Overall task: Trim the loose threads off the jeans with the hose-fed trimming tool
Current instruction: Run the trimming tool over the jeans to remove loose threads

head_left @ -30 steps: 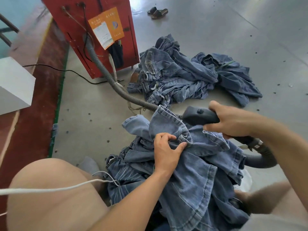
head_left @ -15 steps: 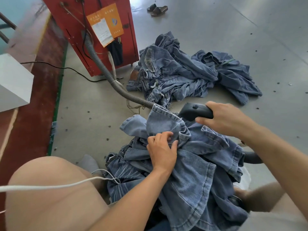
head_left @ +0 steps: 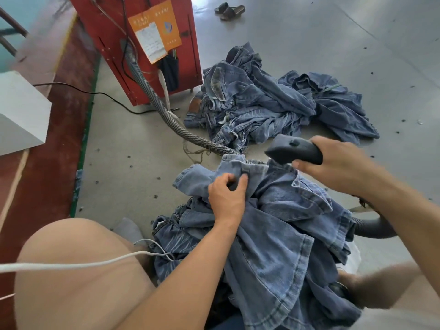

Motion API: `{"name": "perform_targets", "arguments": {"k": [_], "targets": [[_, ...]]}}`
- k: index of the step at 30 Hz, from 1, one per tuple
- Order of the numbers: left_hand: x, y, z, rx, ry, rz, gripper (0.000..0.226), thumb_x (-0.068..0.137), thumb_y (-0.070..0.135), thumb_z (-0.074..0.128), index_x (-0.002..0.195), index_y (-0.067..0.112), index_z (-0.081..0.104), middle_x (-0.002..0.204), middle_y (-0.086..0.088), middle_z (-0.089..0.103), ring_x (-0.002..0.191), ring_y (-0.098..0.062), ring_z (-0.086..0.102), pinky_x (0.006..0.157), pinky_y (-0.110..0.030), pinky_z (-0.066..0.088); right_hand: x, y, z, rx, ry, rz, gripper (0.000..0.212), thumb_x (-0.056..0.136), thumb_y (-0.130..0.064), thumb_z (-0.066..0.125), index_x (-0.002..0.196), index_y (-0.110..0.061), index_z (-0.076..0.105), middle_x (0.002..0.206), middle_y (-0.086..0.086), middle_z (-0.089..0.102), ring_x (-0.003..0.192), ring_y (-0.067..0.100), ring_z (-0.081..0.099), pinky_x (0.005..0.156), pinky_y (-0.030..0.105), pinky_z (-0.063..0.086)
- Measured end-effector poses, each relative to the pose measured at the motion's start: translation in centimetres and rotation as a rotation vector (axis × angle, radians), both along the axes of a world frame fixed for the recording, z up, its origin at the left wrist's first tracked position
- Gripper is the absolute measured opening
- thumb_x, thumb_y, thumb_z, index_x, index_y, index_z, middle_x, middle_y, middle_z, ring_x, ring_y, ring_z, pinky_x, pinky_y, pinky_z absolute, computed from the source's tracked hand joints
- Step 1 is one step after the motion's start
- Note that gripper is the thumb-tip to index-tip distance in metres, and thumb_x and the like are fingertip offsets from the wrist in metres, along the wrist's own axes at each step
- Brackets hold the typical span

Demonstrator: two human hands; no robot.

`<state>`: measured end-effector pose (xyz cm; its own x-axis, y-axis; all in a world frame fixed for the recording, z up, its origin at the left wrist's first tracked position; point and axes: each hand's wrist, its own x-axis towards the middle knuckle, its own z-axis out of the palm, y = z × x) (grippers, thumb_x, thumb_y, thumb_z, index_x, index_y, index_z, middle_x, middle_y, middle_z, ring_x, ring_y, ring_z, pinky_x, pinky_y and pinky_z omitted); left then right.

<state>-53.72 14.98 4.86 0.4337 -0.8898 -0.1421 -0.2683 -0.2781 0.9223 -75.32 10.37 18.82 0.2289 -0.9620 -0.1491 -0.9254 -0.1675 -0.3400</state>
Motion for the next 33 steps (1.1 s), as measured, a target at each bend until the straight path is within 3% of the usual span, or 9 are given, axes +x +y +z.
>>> {"name": "perform_targets", "arguments": {"k": [2, 4, 7, 13, 17, 20, 23, 28, 33], "targets": [[-0.1, -0.4, 1.0, -0.003, 0.271, 0.095, 0.030, 0.099, 0.041, 0.065, 0.087, 0.013, 0.062, 0.080, -0.001, 0.067, 0.073, -0.012, 0.059, 0.074, -0.041, 0.056, -0.2, 0.0, 0.5, -0.029, -0.050, 0.007, 0.030, 0.088, -0.060, 0.066, 0.087, -0.033, 0.053, 0.073, -0.007, 0.061, 0.066, 0.013, 0.058, 0.056, 0.033, 0.039], [0.2, -1.0, 1.3, 0.025, 0.466, 0.149, 0.028, 0.102, 0.038, 0.061, 0.096, 0.011, 0.061, 0.086, -0.002, 0.067, 0.079, -0.013, 0.061, 0.080, -0.042, 0.056, -0.3, 0.2, 0.7, -0.018, -0.057, 0.046, 0.029, 0.087, -0.061, 0.067, 0.088, -0.035, 0.054, 0.071, -0.010, 0.061, 0.065, 0.009, 0.058, 0.055, 0.031, 0.038], [0.6, -1.2, 1.3, 0.041, 0.626, 0.161, 0.020, 0.105, 0.030, 0.058, 0.096, 0.013, 0.058, 0.093, -0.008, 0.066, 0.089, -0.021, 0.062, 0.088, -0.044, 0.056, 0.2, 0.7, 0.5, 0.049, -0.025, 0.136, 0.029, 0.087, -0.061, 0.067, 0.086, -0.037, 0.051, 0.070, -0.012, 0.061, 0.064, 0.006, 0.057, 0.055, 0.030, 0.037], [0.3, -0.4, 1.7, 0.025, 0.925, -0.071, 0.012, 0.108, 0.020, 0.052, 0.099, 0.012, 0.054, 0.099, -0.016, 0.072, 0.098, -0.031, 0.067, 0.097, -0.045, 0.054, 2.6, 0.3, -1.1, 0.050, -0.016, 0.197, 0.031, 0.092, -0.058, 0.067, 0.087, -0.035, 0.047, 0.078, -0.013, 0.060, 0.070, 0.008, 0.057, 0.060, 0.031, 0.040], [1.3, -0.4, 1.7, 0.080, 0.940, -0.141, 0.012, 0.109, 0.020, 0.050, 0.114, 0.010, 0.050, 0.128, -0.046, 0.055, 0.124, -0.060, 0.052, 0.114, -0.065, 0.037, 2.6, -0.3, -1.5, -0.033, -0.110, 0.078, 0.030, 0.093, -0.058, 0.067, 0.094, -0.032, 0.052, 0.076, -0.010, 0.061, 0.069, 0.012, 0.059, 0.061, 0.036, 0.045], [1.5, -0.3, 2.0, 0.082, 0.955, -0.113, 0.011, 0.108, 0.020, 0.051, 0.106, 0.009, 0.050, 0.114, -0.030, 0.068, 0.113, -0.045, 0.063, 0.102, -0.049, 0.053, 1.5, -1.0, -0.9, -0.123, -0.183, 0.014, 0.033, 0.091, -0.059, 0.068, 0.096, -0.030, 0.053, 0.076, -0.008, 0.062, 0.069, 0.012, 0.059, 0.061, 0.036, 0.044], [1.6, -0.3, 2.0, 0.056, 0.969, -0.125, 0.012, 0.108, 0.019, 0.052, 0.097, 0.014, 0.051, 0.100, -0.015, 0.072, 0.098, -0.027, 0.068, 0.093, -0.041, 0.056, 0.3, -1.2, 0.1, -0.015, -0.189, 0.104, 0.029, 0.087, -0.060, 0.069, 0.094, -0.035, 0.055, 0.075, -0.010, 0.063, 0.066, 0.005, 0.059, 0.059, 0.033, 0.041], [1.4, 0.2, 1.8, 0.007, 0.929, -0.232, 0.012, 0.106, 0.014, 0.055, 0.094, 0.016, 0.053, 0.099, -0.012, 0.071, 0.094, -0.021, 0.067, 0.091, -0.036, 0.052, 1.9, -0.1, -1.0, 0.101, -0.071, 0.252, 0.025, 0.088, -0.058, 0.070, 0.089, -0.041, 0.051, 0.077, -0.014, 0.063, 0.070, 0.003, 0.059, 0.062, 0.032, 0.044], [1.5, 0.3, 1.9, 0.002, 0.775, -0.228, 0.019, 0.098, 0.007, 0.067, 0.090, 0.017, 0.052, 0.090, -0.011, 0.071, 0.090, -0.026, 0.064, 0.086, -0.040, 0.054, 1.3, -1.6, -0.6, -0.055, -0.153, 0.032, 0.028, 0.091, -0.054, 0.071, 0.093, -0.033, 0.053, 0.078, -0.007, 0.064, 0.069, 0.013, 0.062, 0.065, 0.037, 0.050]]}}
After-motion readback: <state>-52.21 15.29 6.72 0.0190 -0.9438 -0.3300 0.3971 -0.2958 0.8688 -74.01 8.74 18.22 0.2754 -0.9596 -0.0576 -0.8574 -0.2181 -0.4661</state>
